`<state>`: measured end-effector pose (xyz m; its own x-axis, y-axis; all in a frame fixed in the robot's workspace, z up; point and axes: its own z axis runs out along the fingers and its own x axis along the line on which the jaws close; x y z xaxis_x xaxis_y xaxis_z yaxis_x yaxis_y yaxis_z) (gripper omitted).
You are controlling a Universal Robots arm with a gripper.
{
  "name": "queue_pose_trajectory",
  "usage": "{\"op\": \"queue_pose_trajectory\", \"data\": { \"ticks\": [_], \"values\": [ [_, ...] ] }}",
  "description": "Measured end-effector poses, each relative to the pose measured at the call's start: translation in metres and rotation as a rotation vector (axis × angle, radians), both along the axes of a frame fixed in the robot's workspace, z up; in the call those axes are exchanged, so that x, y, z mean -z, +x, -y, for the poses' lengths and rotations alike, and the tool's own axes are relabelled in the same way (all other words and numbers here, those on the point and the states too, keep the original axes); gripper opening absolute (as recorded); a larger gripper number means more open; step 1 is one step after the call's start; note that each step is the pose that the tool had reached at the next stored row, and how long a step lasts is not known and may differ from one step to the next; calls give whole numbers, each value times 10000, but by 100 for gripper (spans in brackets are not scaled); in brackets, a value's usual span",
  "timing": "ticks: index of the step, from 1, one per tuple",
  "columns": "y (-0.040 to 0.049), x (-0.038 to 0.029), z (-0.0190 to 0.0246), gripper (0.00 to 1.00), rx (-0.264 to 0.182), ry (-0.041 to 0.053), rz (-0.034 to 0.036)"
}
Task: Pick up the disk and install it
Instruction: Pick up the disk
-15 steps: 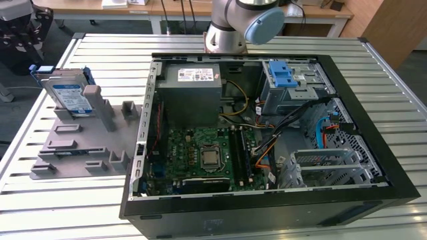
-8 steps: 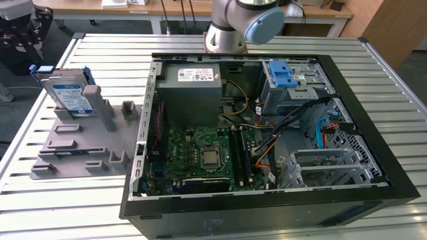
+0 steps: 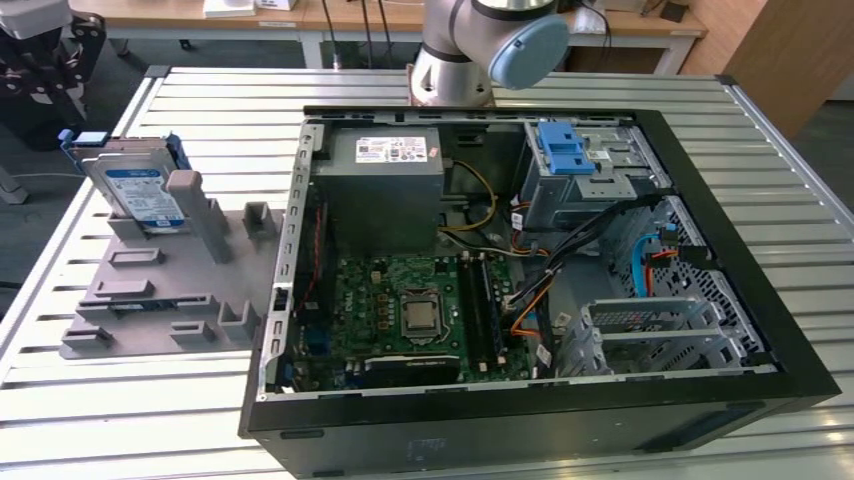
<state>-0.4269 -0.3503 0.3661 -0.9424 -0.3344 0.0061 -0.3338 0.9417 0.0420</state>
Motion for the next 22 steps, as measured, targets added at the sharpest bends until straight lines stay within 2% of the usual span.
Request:
{"op": "queue_pose_trajectory", "data": {
  "ticks": [22],
  "values": [
    [-15,0,0,11,-1221,0,0]
  ]
}}
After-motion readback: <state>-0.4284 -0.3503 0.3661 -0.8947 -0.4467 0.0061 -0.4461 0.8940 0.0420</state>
